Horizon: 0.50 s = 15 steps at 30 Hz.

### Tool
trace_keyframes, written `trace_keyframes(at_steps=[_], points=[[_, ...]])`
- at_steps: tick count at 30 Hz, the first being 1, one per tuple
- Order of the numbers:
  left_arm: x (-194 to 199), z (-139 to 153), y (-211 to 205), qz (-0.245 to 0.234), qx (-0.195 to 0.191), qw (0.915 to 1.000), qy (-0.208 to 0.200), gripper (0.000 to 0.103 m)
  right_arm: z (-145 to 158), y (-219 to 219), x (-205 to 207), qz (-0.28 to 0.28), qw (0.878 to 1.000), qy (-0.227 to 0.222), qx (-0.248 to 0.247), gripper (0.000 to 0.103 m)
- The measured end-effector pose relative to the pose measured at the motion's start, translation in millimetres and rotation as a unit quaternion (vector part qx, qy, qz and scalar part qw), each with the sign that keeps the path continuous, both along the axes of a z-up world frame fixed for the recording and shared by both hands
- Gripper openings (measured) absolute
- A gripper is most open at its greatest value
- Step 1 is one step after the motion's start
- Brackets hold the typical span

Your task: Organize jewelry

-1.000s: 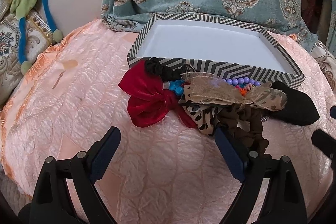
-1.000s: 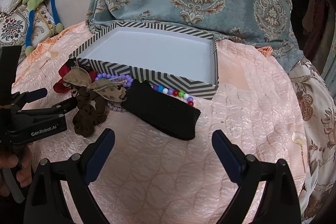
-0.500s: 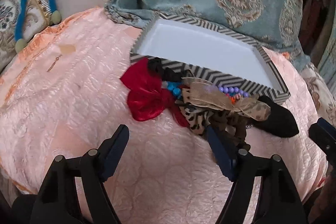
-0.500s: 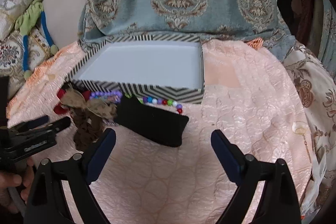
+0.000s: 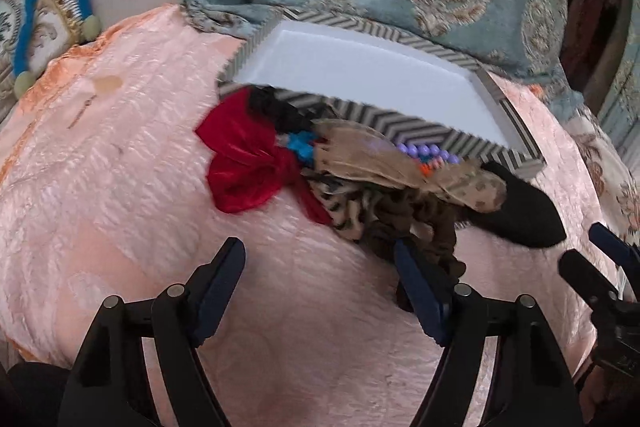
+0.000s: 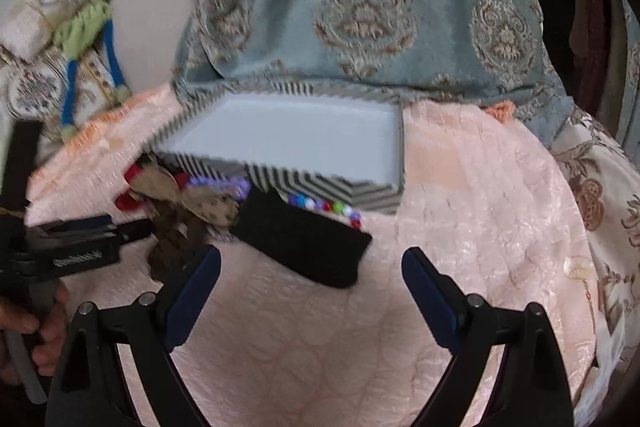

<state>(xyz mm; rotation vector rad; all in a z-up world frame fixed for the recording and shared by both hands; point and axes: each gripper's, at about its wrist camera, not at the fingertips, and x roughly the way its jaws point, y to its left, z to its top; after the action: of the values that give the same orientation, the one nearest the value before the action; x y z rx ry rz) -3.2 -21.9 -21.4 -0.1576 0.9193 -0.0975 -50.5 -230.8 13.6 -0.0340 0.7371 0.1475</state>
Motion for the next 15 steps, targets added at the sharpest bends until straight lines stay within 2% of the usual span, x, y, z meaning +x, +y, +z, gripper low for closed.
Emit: trace_keyframes(at_steps=[3, 5, 8, 15], points=[[-0.5, 0.3, -7.8, -0.008, 0.002, 0.9999, -0.006, 0.062, -0.1, -3.9, 2.1, -0.006, 1.000, 0.024, 0.010, 0.094], [-0.8, 0.5, -10.4, -0.014, -0.001, 0.9999, -0.006, 0.062, 6.7, -6.2, -1.4, -0.001, 1.000, 0.009, 0.027, 0.094], [-2.7, 1.9, -8.2, -0.012, -0.003, 0.9999, -0.011, 0.062, 6.8, -3.4, -3.5, 0.006, 1.000, -0.010, 0.029, 0.094], [-6.1, 12.7, 13.1, 0.028, -0.033, 0.9983, -0.038, 0.062, 1.5, 2.1, -0.5, 0.011, 1.000, -0.002, 0.021, 0.094]])
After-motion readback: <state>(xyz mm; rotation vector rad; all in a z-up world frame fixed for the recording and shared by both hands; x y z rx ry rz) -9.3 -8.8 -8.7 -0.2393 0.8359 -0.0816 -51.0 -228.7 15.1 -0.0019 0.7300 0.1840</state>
